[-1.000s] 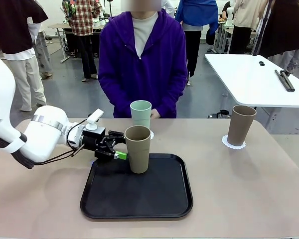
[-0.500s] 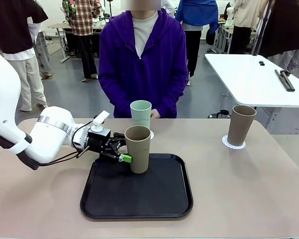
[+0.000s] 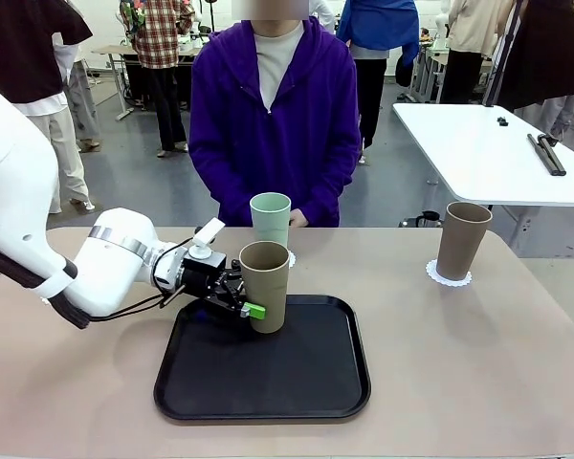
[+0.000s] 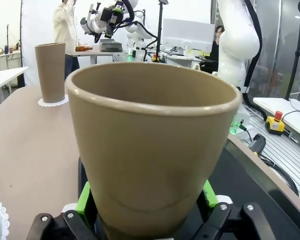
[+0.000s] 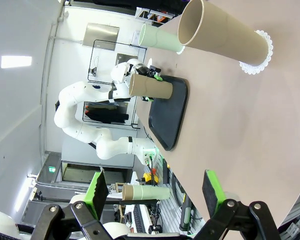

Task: Place coasters on the table and set cups on them.
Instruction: Take one Reusable plastic cup from the Flat Tray and place it on a coaster set by the human.

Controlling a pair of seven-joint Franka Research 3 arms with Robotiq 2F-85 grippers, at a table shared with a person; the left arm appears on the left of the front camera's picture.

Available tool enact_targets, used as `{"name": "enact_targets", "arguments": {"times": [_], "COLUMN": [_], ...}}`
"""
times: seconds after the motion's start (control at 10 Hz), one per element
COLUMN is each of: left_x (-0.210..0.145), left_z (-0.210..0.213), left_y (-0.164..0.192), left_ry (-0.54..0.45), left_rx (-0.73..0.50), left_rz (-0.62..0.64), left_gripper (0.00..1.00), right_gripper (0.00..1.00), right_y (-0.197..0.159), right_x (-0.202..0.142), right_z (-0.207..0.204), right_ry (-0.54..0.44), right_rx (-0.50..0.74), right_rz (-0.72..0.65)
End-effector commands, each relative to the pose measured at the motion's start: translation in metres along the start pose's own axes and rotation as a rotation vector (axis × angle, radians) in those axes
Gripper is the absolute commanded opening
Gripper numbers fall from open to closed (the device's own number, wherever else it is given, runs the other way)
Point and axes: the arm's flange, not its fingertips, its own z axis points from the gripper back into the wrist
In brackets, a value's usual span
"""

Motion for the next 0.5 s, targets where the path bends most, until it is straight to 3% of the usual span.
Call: {"name": "enact_targets", "arguments": {"times": [0.0, 0.1, 0.2, 0.3, 0.4], "left_x": [-0.001, -0.0022, -0.0015, 0.0003, 0.0025], "left_z": [-0.0091, -0.0097, -0.0079, -0.0043, -0.0026], "left_y": [0.0071, 0.0054, 0.0052, 0.0043, -0.0002], "left_ry": [0.002, -0.003, -0.008, -0.013, -0.008], "left_rx": [-0.014, -0.015, -0.018, -0.018, -0.018], "left_rz": [-0.02, -0.037, -0.038, -0.037, -0.039], "left_gripper": [1.0, 0.42, 0.42, 0.0, 0.38], "right_gripper": [1.0, 1.0, 1.0, 1.0, 1.0], "right_y": [0.0005, 0.0005, 0.0005, 0.0005, 0.0005], "right_x": [0.002, 0.002, 0.002, 0.002, 0.002], "right_z": [0.0007, 0.0007, 0.0007, 0.0007, 0.0007], "right_ry": [0.002, 0.002, 0.002, 0.002, 0.002], "right_rx": [-0.002, -0.002, -0.002, -0.002, -0.002], "right_rz": [-0.006, -0.006, -0.006, -0.006, -0.006]}}
